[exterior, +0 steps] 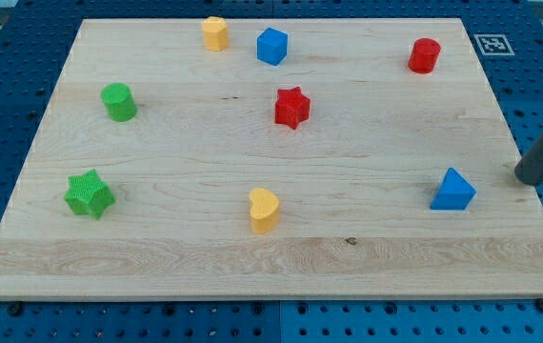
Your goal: Move blue triangle towards the top left
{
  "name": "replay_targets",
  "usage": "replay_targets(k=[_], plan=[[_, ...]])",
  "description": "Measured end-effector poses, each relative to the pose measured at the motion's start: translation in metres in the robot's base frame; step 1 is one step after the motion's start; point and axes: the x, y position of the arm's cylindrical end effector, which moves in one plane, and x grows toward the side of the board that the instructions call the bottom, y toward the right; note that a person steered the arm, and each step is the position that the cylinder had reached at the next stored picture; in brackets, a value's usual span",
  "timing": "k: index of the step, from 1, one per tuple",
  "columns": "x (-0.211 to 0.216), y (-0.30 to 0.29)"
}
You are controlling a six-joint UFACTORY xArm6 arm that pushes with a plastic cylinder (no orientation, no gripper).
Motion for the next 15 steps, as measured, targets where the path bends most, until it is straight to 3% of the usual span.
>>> replay_targets(k=[3,8,10,12,15], plan=[[0.035,-0.076],[-0.015,-0.236],[-0.055,-0.243],[-0.077,-0.193],[-0.138,-0.232]])
